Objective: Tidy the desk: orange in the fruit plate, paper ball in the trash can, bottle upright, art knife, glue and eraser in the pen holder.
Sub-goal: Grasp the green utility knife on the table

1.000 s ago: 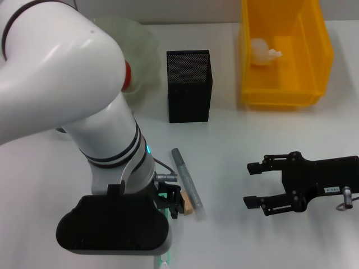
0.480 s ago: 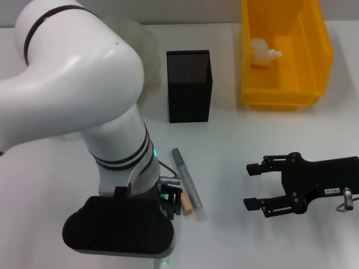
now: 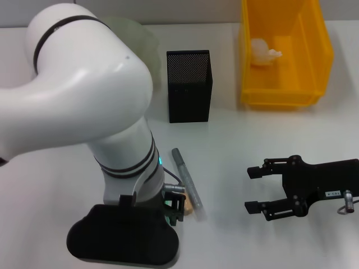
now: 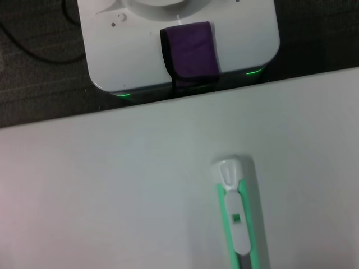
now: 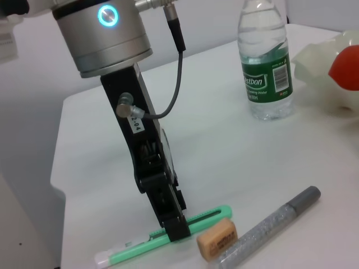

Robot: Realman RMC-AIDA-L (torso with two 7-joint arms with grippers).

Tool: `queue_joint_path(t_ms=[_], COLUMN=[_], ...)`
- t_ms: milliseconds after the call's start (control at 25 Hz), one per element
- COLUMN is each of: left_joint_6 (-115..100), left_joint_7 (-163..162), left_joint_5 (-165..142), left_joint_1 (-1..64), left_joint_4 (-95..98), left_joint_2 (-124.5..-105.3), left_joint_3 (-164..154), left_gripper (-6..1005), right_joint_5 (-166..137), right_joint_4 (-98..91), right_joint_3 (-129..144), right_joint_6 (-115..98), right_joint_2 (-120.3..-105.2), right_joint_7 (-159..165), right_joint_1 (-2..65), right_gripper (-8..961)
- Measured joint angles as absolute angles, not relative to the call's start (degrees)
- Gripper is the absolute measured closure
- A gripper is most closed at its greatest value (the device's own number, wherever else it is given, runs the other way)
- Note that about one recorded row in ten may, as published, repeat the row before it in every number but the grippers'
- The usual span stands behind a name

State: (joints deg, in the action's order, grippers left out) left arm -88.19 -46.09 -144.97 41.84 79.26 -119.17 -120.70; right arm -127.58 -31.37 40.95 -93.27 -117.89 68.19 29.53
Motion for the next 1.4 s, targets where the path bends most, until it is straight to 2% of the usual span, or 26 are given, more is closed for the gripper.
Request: queue_joint_path(t_ms=[600, 840, 1400], left_joint_6=[-86.9, -86.9, -86.7], left_joint_7=[-46.8, -48.1, -48.3], left_joint_5=[-144.4, -144.4, -144.4], left_joint_1=[42.0, 42.4, 42.5], left_joint_4=[80.0, 80.3, 79.2], left_joint_2=[-119.17, -119.17, -119.17], left_joint_3=[-123.4, -124.0, -124.5], left_gripper=[540, 597, 625], right_joint_5=[-128.7, -128.7, -128.7], right_joint_4=[-31.2, -31.2, -31.1], right_joint_3=[41.0, 41.0, 41.0], right_joint_6=[-93.3, -93.6, -93.7], right_joint_2=[-118.11, -118.13, -118.21], right_joint_7=[68.2, 68.2, 66.8], right_joint_1=[29.0, 28.8, 28.3], right_gripper=[161, 161, 161])
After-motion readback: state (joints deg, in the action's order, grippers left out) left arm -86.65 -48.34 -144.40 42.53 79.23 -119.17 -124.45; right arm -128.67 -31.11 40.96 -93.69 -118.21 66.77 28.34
